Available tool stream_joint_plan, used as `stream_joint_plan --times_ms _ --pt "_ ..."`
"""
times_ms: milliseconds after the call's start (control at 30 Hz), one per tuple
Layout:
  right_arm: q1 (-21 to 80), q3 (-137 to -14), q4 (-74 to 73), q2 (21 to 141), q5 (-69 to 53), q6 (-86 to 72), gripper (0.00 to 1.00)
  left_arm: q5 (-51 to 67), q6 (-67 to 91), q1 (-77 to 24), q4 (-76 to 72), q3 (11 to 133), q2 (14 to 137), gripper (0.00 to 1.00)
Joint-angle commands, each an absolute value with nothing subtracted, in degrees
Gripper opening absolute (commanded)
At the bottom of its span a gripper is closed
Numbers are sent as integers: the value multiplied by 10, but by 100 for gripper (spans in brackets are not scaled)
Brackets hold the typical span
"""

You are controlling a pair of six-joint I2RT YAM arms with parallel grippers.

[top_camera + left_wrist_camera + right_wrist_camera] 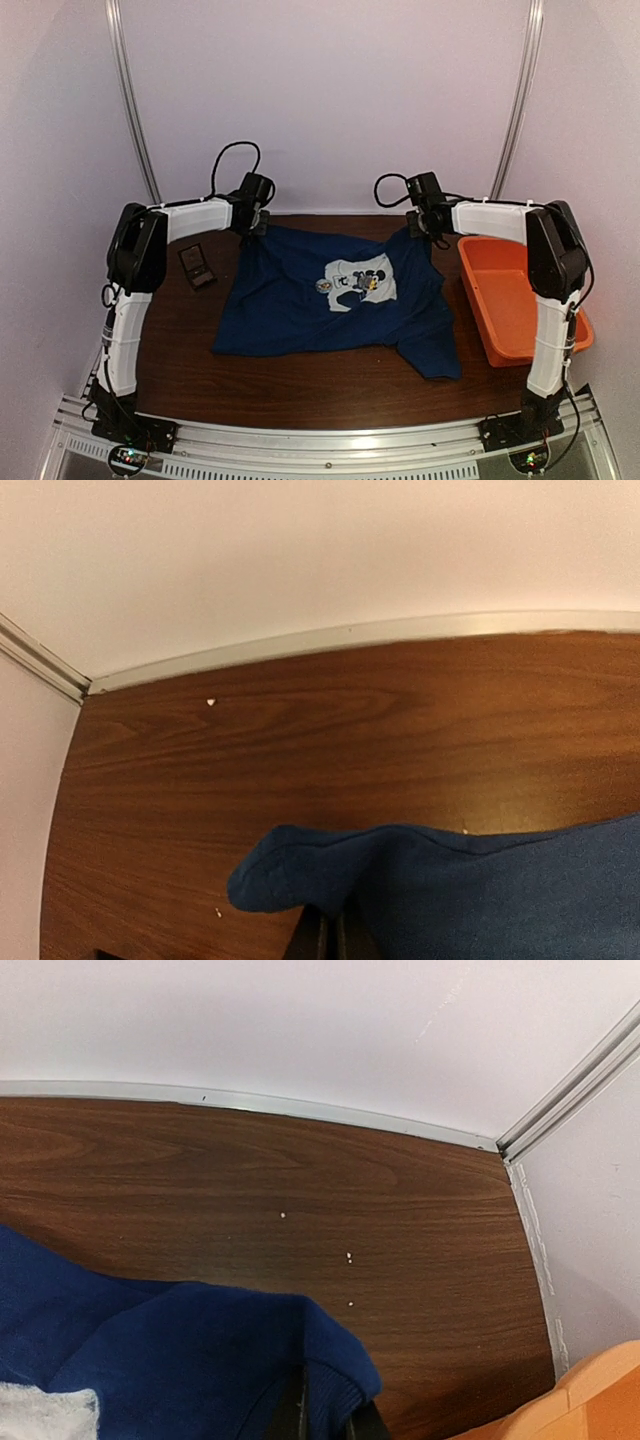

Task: Pin the brooch onto the clothing
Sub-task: Flatten out the clothing with brooches at the center of the board, then reset both arms

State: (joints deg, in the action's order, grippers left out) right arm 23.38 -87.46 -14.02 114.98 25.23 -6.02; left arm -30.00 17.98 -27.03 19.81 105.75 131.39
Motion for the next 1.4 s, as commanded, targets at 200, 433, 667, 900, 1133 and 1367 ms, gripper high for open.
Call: stream_joint_plan --times_ms 200,433,667,900,1133,1367 --pt "228 -920 -242 1141 247 -69 72 -360 170 -263 286 1178 1381 93" --pt "240 -836 -281 1000 181 -97 96 -296 209 -264 296 1116 1278 98" --pt "258 -737 -317 826 161 -105 100 -217 217 -282 303 994 1104 98" --pt "262 -637 -321 670 136 -101 100 -131 175 -309 255 808 907 98" --pt "262 -576 -303 564 122 -85 100 -67 127 -311 246 703 800 98" --pt "262 -539 -285 534 128 -74 100 -8 101 -310 133 595 749 98"
